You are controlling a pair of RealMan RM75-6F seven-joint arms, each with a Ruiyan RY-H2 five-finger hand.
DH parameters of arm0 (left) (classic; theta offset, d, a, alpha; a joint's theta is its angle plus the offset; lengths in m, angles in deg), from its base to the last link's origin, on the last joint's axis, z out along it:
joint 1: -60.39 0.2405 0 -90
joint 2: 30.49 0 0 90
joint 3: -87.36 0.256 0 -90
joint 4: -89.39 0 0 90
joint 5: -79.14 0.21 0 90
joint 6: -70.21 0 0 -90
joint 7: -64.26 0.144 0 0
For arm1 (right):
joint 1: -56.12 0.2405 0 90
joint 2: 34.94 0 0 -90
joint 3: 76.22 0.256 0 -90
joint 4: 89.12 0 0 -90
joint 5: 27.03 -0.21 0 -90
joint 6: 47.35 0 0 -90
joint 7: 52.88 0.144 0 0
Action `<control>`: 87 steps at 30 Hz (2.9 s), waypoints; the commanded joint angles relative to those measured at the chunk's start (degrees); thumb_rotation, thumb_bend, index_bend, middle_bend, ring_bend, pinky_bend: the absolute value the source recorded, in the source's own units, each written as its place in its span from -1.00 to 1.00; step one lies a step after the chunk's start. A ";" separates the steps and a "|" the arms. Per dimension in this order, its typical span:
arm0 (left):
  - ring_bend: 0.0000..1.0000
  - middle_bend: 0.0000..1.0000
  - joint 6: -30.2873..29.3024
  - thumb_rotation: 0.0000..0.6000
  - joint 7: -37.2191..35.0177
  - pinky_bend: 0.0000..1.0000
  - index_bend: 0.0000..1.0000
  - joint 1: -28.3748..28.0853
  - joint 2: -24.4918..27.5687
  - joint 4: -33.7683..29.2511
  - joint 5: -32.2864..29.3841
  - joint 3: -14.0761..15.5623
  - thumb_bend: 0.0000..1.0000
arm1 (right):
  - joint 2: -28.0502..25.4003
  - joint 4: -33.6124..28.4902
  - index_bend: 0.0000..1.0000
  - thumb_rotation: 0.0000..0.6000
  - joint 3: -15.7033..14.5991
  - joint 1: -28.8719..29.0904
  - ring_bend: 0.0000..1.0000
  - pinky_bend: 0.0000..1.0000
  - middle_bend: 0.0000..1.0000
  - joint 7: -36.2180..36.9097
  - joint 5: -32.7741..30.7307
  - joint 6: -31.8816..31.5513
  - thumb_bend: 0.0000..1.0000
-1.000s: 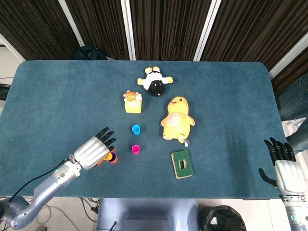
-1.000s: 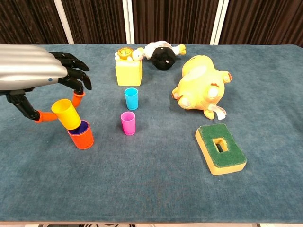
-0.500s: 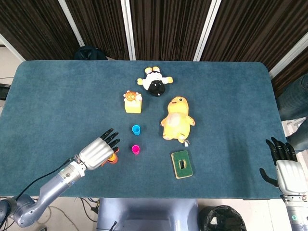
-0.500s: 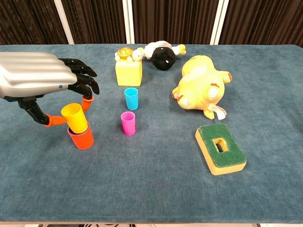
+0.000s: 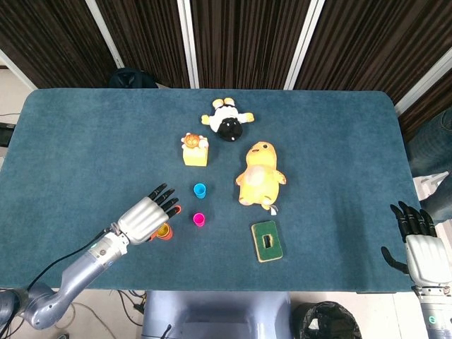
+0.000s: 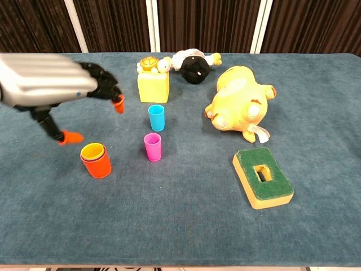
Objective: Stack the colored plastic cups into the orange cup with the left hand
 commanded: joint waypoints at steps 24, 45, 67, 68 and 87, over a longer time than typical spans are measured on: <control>-1.00 -0.71 4.91 1.00 5.55 -1.00 -0.48 -14.47 -22.85 26.18 -21.41 -8.52 -0.49 | -0.09 0.26 -0.88 1.00 -0.03 0.17 -0.86 -0.93 -0.91 0.83 -0.44 0.79 -0.26; -1.00 -0.56 4.45 1.00 4.39 -0.98 -0.11 -15.26 -26.34 31.86 -20.03 -6.75 -0.46 | 0.11 0.45 -0.88 1.00 0.05 0.26 -0.86 -0.93 -0.91 0.76 -0.86 1.13 -0.26; -1.00 -0.53 -3.24 1.00 6.47 -0.90 -0.06 -12.59 -12.96 11.88 -13.49 -5.32 -0.38 | -0.13 0.48 -0.88 1.00 0.17 0.15 -0.86 -0.93 -0.91 1.41 -0.84 0.86 -0.25; -1.00 -0.53 -3.61 1.00 6.82 -0.90 -0.06 -12.19 -11.67 10.33 -13.37 -4.86 -0.38 | -0.16 0.42 -0.88 1.00 0.16 0.13 -0.86 -0.93 -0.91 1.43 -0.77 0.79 -0.25; -1.00 -0.54 -5.46 1.00 -2.66 -0.92 -0.06 -2.38 8.19 -7.16 1.73 5.88 -0.38 | 0.17 0.00 -0.88 1.00 -0.20 0.24 -0.86 -0.93 -0.91 0.17 -0.38 0.99 -0.26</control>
